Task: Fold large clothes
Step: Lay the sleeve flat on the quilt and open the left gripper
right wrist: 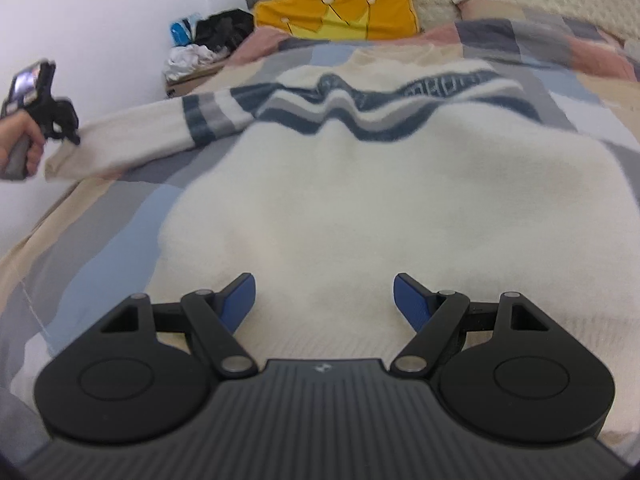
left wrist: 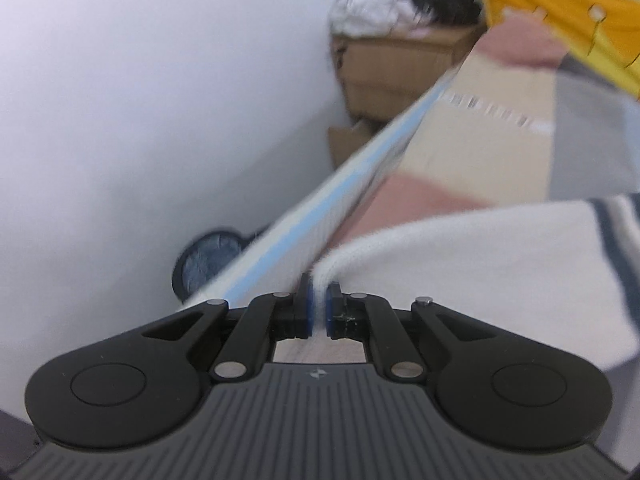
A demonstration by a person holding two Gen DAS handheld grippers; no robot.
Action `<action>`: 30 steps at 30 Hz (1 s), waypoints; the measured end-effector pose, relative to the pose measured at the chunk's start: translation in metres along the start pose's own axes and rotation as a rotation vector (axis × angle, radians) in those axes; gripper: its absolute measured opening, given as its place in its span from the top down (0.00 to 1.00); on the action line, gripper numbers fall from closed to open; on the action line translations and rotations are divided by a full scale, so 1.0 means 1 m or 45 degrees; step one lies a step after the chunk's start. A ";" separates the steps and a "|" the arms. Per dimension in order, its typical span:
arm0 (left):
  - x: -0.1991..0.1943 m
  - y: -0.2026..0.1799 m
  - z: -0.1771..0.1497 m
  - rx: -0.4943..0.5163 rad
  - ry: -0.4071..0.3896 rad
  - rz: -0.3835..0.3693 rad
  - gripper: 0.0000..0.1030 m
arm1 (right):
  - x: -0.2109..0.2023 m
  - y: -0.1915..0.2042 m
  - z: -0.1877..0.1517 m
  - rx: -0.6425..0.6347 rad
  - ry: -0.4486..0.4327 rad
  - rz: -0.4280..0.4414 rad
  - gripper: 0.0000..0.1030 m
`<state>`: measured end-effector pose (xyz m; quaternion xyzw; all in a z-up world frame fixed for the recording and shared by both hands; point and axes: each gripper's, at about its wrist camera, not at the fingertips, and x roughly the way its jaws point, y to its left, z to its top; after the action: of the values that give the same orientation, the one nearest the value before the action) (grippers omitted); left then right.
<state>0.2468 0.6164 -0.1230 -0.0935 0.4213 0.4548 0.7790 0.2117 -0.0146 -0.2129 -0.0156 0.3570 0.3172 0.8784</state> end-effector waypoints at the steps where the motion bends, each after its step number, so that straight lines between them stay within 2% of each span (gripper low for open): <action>1: 0.014 -0.001 -0.005 0.003 0.023 0.009 0.93 | 0.003 -0.002 0.000 0.018 0.012 0.000 0.24; 5: 0.044 -0.010 -0.019 0.014 0.071 0.027 0.93 | 0.015 -0.007 0.000 0.020 0.035 -0.026 0.25; 7: 0.045 -0.014 -0.018 0.016 0.076 0.034 0.93 | 0.021 -0.009 0.000 0.023 0.048 -0.036 0.25; 12: 0.027 -0.001 -0.015 -0.048 0.122 -0.029 0.91 | 0.023 -0.008 -0.001 0.035 0.051 -0.026 0.25; 14: 0.010 0.004 -0.016 -0.084 0.145 -0.058 0.86 | 0.019 -0.011 -0.001 0.057 0.046 -0.011 0.25; 18: -0.031 0.005 -0.021 -0.089 0.179 -0.115 0.63 | 0.012 -0.015 -0.001 0.101 0.033 0.025 0.25; 25: -0.126 0.002 -0.043 -0.088 0.102 -0.251 0.60 | -0.014 -0.025 -0.001 0.174 -0.023 0.083 0.24; 30: -0.181 -0.017 -0.075 -0.092 0.105 -0.365 0.60 | -0.034 -0.029 -0.002 0.199 -0.058 0.130 0.24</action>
<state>0.1758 0.4530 -0.0405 -0.1993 0.4187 0.3497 0.8140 0.2089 -0.0566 -0.1985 0.0785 0.3608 0.3331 0.8676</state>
